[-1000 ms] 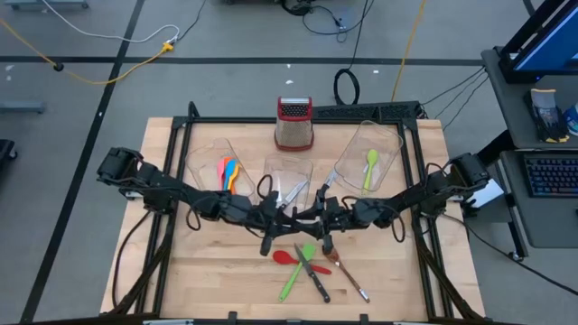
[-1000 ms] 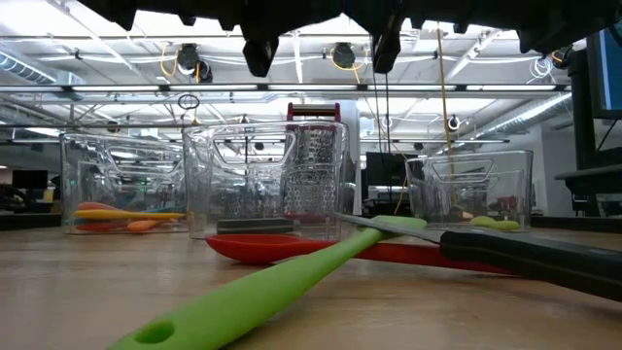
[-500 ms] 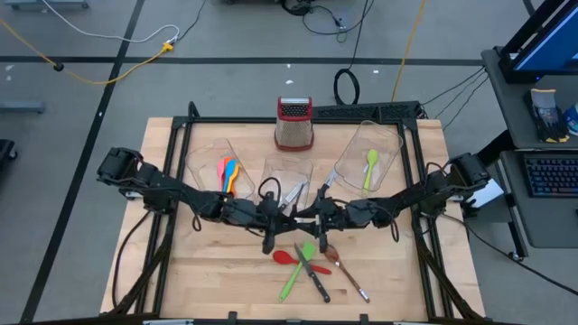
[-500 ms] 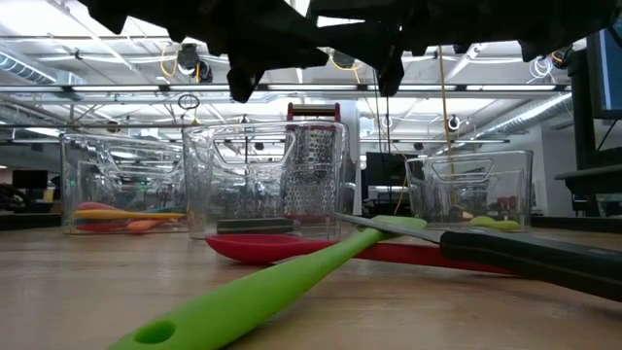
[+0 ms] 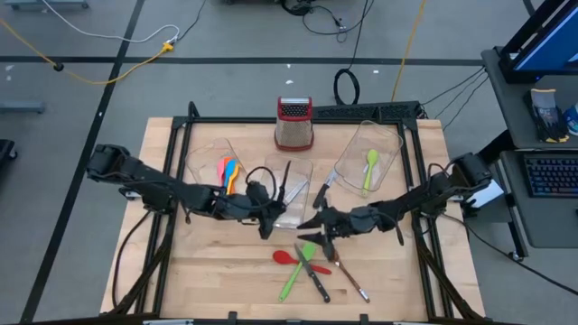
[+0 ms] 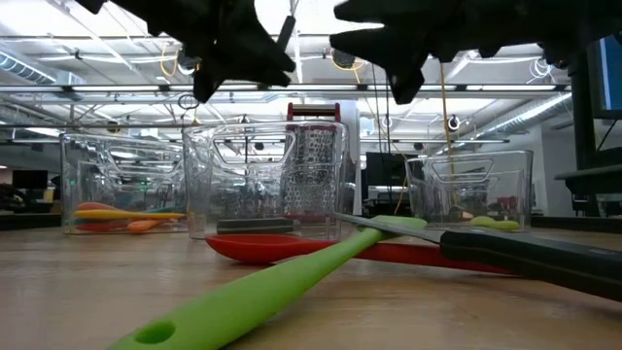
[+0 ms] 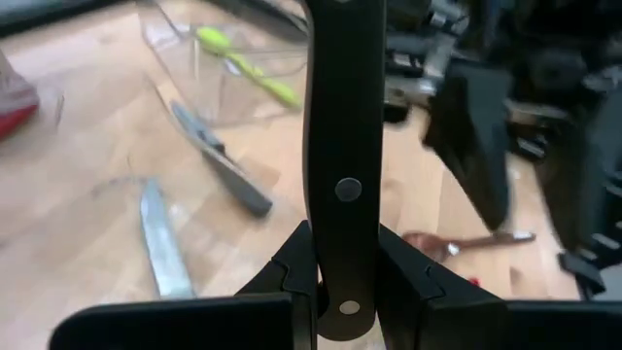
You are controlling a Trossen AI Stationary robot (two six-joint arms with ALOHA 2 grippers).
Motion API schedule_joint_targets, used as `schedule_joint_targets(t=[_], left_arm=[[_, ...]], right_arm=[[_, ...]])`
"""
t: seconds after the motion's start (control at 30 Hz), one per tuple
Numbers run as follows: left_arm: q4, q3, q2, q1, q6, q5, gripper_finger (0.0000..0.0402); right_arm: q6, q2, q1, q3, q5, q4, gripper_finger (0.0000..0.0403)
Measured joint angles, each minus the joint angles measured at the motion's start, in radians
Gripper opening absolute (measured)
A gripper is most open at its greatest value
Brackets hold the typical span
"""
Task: Pick & Place Kitchen Items
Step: Put the black knife into the middle transparent bin
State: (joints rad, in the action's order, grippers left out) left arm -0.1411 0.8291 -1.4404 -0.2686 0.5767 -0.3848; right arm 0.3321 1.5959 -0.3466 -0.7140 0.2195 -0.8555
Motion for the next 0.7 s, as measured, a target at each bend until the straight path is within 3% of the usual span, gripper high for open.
schedule_joint_targets(t=[0.37,0.7], left_arm=[[0.141,0.016,0.001,-0.008,0.163,-0.028,0.0053],[0.603,0.313,-0.123,0.008,0.187,-0.024,0.0053]], right_arm=[[-0.008,-0.097,0.003,0.099,0.014,0.0,0.0128],[-0.038,-0.231,0.004,0.187,0.015,0.001,0.0128]])
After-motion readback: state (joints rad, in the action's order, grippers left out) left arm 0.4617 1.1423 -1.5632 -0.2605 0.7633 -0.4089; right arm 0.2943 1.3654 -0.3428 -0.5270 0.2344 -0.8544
